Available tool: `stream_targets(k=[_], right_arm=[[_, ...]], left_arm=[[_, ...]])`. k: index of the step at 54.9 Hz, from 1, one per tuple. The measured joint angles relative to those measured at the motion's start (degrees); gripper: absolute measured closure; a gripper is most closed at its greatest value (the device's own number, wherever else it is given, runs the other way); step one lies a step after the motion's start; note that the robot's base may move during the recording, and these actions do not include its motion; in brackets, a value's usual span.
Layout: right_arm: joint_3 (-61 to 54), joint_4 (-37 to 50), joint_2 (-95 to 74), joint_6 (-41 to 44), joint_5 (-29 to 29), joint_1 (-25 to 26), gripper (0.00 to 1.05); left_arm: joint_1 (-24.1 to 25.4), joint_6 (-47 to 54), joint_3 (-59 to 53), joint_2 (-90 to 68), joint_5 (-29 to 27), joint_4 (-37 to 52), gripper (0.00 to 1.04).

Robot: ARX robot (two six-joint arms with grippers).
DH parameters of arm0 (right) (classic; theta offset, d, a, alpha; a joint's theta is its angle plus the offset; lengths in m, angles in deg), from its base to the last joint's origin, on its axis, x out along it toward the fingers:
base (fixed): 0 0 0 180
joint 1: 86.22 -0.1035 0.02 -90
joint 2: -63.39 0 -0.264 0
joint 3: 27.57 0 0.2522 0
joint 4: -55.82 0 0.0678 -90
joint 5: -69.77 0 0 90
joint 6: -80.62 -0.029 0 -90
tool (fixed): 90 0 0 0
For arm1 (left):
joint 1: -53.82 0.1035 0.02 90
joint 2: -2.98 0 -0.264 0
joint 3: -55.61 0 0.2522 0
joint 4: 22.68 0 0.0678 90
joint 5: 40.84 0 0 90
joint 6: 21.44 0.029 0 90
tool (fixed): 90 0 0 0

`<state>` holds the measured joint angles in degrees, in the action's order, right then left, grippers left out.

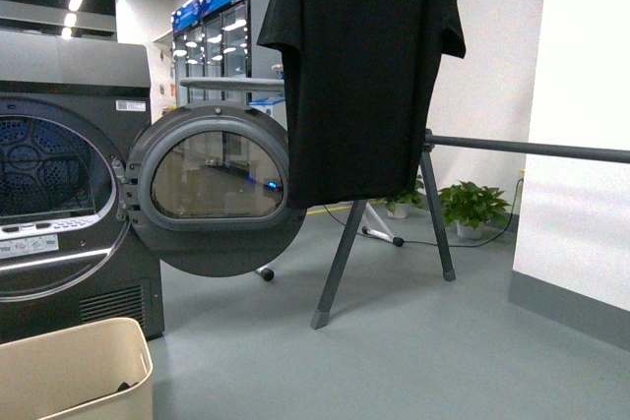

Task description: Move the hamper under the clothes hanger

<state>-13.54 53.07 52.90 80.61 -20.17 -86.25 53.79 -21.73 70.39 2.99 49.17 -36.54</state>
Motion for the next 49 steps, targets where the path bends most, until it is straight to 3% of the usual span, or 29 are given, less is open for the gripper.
stream_targets(k=[49], right_arm=[[0.00, 0.00, -0.04, 0.02, 0.00, 0.00, 0.08]], left_arm=[[0.00, 0.00, 0.00, 0.00, 0.04, 0.00, 0.07]])
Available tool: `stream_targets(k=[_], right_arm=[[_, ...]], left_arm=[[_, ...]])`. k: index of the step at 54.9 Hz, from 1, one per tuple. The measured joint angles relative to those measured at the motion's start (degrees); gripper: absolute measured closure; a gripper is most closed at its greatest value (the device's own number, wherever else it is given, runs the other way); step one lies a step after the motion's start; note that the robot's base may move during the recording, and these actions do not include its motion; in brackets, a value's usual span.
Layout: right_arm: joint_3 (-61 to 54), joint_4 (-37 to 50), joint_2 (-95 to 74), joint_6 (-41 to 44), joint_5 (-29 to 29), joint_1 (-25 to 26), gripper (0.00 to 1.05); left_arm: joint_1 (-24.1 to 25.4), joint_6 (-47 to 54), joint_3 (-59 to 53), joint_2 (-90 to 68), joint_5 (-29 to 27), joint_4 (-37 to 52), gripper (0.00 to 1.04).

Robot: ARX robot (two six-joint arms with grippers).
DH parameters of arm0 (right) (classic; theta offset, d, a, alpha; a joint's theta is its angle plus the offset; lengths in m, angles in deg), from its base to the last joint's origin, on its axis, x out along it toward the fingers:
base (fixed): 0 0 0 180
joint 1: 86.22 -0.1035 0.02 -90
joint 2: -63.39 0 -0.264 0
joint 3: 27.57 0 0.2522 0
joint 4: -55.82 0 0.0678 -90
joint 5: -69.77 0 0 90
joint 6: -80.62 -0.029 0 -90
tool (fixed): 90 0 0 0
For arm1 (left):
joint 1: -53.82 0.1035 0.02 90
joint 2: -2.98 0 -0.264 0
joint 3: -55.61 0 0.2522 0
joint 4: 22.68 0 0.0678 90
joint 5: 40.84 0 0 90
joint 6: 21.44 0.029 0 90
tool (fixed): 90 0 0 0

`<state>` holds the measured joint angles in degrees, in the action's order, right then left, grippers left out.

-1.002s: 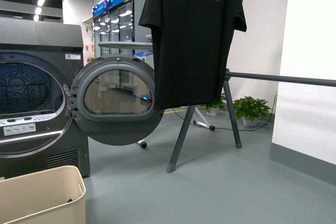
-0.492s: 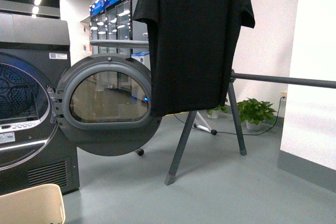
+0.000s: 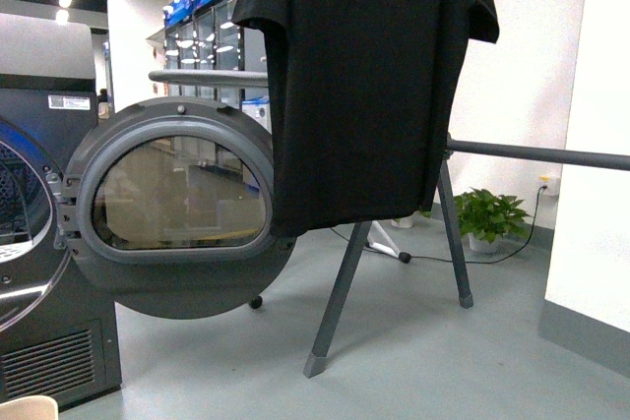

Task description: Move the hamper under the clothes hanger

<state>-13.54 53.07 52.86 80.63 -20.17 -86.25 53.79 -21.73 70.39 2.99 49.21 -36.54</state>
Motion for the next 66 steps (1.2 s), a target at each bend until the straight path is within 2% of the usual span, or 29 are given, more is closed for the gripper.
stream_targets(k=[66], right_arm=[[0.00, 0.00, -0.17, -0.02, 0.09, -0.02, 0.08]], left_arm=[[0.02, 0.00, 0.00, 0.00, -0.15, 0.00, 0.07]])
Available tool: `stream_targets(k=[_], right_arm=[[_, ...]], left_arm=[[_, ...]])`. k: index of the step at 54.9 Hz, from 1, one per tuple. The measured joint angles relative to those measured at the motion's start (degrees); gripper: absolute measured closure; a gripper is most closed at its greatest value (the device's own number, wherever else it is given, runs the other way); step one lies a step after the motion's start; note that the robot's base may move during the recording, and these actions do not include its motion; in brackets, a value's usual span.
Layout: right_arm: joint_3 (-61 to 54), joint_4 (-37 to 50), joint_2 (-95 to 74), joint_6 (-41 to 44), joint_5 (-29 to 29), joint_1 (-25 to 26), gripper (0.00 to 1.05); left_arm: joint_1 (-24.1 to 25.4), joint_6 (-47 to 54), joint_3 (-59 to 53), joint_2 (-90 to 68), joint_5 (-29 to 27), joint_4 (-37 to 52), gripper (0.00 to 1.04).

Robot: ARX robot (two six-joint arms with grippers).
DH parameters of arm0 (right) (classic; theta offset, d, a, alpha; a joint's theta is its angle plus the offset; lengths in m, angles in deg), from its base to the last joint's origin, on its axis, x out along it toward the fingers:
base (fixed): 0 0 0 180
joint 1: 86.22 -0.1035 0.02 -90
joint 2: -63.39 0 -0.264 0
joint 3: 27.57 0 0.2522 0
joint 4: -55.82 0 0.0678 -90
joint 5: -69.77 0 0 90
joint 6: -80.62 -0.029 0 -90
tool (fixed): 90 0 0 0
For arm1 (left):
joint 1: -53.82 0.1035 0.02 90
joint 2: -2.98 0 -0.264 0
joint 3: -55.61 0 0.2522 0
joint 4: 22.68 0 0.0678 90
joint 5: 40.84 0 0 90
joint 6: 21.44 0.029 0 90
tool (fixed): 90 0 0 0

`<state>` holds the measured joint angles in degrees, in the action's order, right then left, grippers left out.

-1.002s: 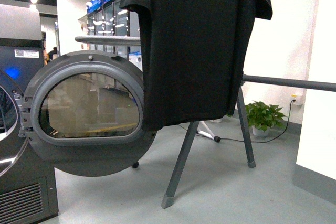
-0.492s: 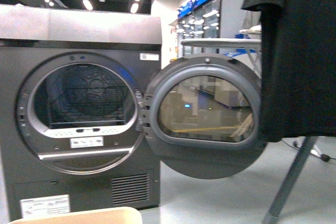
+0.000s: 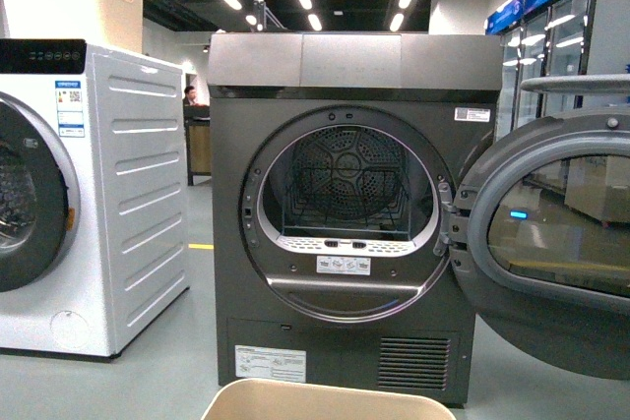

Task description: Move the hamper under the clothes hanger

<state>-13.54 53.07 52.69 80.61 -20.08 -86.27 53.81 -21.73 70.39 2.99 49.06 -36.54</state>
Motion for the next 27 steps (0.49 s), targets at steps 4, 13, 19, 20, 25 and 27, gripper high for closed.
stream_targets(k=[4, 13, 19, 20, 25, 27], right_arm=[[0.00, 0.00, 0.04, 0.00, -0.11, 0.04, 0.08], [0.00, 0.00, 0.04, 0.00, -0.09, 0.04, 0.08], [0.00, 0.00, 0.04, 0.00, -0.11, 0.04, 0.08], [0.00, 0.00, 0.04, 0.00, -0.11, 0.02, 0.08], [0.00, 0.00, 0.04, 0.00, -0.11, 0.04, 0.08], [0.00, 0.00, 0.04, 0.02, -0.11, 0.04, 0.08]], left_arm=[[0.00, 0.00, 0.00, 0.00, 0.07, 0.00, 0.07], [0.00, 0.00, 0.00, 0.02, 0.09, 0.00, 0.07], [0.00, 0.00, 0.00, 0.02, 0.07, 0.00, 0.07], [0.00, 0.00, 0.00, 0.00, 0.07, 0.00, 0.07], [0.00, 0.00, 0.00, 0.00, 0.07, 0.00, 0.07], [0.00, 0.00, 0.00, 0.00, 0.07, 0.00, 0.07]])
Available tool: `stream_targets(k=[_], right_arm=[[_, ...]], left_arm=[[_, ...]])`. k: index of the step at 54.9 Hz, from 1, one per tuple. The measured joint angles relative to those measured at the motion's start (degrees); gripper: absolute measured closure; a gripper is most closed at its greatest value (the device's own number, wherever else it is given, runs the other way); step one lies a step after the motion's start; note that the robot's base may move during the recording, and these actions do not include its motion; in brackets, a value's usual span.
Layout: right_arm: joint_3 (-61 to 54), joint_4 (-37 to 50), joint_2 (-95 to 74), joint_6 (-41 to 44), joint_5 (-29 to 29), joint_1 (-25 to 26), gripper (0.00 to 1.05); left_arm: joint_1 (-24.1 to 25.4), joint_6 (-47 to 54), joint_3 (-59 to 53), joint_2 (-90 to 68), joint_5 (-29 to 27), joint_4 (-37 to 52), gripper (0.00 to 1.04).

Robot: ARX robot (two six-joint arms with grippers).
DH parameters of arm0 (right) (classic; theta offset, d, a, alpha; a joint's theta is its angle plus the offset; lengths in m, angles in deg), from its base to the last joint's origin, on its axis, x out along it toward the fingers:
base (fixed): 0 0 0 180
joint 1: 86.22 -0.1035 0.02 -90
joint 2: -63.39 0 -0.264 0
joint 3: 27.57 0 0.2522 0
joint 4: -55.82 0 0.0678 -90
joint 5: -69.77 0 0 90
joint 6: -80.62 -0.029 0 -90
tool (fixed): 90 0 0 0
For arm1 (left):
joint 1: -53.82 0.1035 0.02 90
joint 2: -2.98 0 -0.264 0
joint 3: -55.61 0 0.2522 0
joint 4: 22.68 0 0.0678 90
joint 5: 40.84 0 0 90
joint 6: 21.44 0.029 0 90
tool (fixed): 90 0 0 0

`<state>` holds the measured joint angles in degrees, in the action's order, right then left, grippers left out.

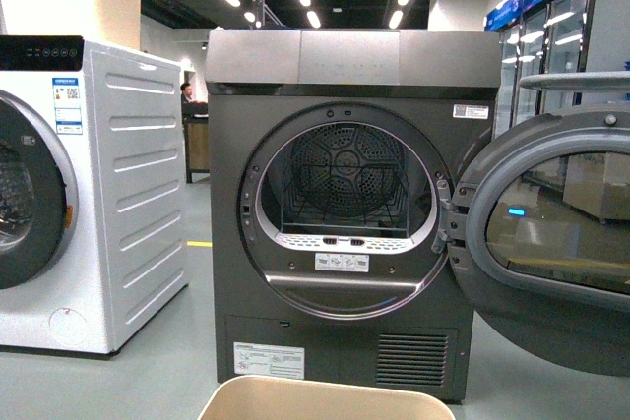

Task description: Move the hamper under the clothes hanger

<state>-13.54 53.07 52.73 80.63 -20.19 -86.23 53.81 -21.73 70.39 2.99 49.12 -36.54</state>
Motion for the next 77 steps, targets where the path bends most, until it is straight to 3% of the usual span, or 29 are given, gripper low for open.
stream_targets(k=[3, 6, 14, 20, 27, 35, 48, 77], right_arm=[[0.00, 1.92, -1.64, -2.12, -4.31, -1.22, 0.08], [0.37, 10.75, -10.29, -6.67, -7.72, -2.95, 0.08], [8.37, 31.21, -41.22, -9.31, -0.31, -4.00, 0.08], [18.45, 33.59, -60.70, -9.51, 4.39, -3.76, 0.08], [29.97, 30.34, -76.50, -9.94, 6.58, -2.80, 0.08], [44.70, 23.43, -90.36, -8.55, 7.23, -2.58, 0.08], [58.66, 15.58, -104.67, -6.47, 5.11, -2.62, 0.08], [91.78, -5.44, -131.49, -4.63, 0.85, -5.16, 0.08]], left_arm=[[-0.74, -2.45, 0.81, -1.49, -3.78, -2.51, 0.07], [0.33, -6.82, 2.27, -9.44, -5.79, -1.33, 0.07], [6.67, -8.48, 8.83, -34.27, -0.90, 17.51, 0.07], [7.78, -8.28, 18.21, -53.70, 1.33, 26.32, 0.07], [6.75, -6.03, 29.83, -73.53, 0.52, 25.49, 0.07], [4.13, -4.17, 46.14, -94.05, -1.75, 18.29, 0.07], [1.86, -5.51, 62.90, -111.01, -5.27, 12.31, 0.07], [-4.46, -11.78, 88.28, -140.76, -5.77, 5.53, 0.07]])
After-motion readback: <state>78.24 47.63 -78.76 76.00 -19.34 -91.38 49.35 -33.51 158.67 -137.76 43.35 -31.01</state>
